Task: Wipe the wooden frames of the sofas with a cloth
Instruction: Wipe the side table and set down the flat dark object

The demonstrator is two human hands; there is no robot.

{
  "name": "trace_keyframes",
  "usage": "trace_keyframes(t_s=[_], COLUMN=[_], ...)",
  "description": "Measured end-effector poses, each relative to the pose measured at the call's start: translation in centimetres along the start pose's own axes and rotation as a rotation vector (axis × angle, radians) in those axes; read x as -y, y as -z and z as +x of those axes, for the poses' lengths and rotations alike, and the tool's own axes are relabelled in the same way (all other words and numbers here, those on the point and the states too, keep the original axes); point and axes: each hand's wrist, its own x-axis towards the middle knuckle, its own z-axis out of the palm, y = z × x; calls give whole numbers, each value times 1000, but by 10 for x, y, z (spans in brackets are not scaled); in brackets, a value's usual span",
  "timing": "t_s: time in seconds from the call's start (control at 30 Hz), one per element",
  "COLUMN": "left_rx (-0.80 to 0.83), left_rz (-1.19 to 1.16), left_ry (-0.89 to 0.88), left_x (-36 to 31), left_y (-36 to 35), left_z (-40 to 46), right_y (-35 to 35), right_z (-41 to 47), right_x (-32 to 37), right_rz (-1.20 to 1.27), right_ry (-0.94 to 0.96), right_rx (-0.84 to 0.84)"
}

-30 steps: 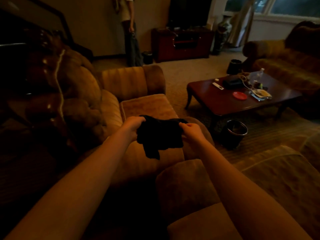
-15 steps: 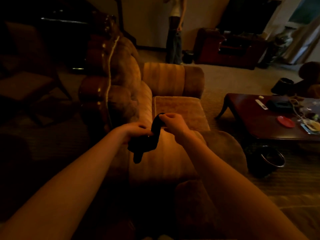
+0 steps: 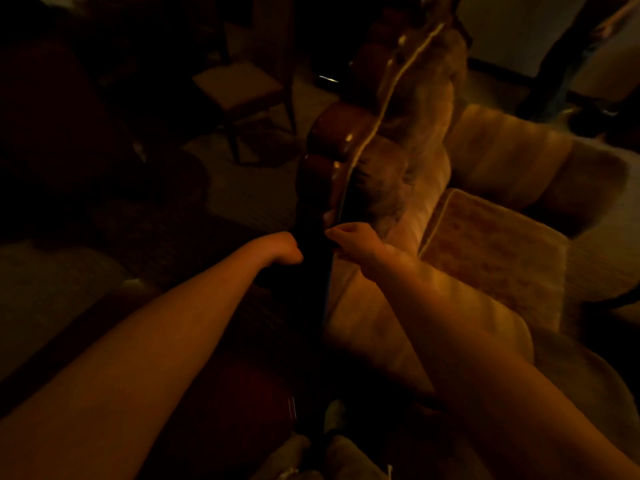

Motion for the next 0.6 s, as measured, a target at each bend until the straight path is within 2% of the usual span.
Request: trace_keyframes(t_s=[0.2,0.37,0.5,0.6], left_rx=[-113,-219,-189,-156], left_rz=[40,-36,-74,-115], left_ry=[116,175,241,264], left_x=[57,117,172,214], left_y=[29,38,39,42], left_z=[10,-9,-43,-68], right_y=[-26,-67,-120,-161], right_z=[43,65,69,63], right_x=[26,53,66,72], right_rz=[-200,-336,-592,-633], right_ry=[91,231,358,378], right_rx=[318,383,426,397])
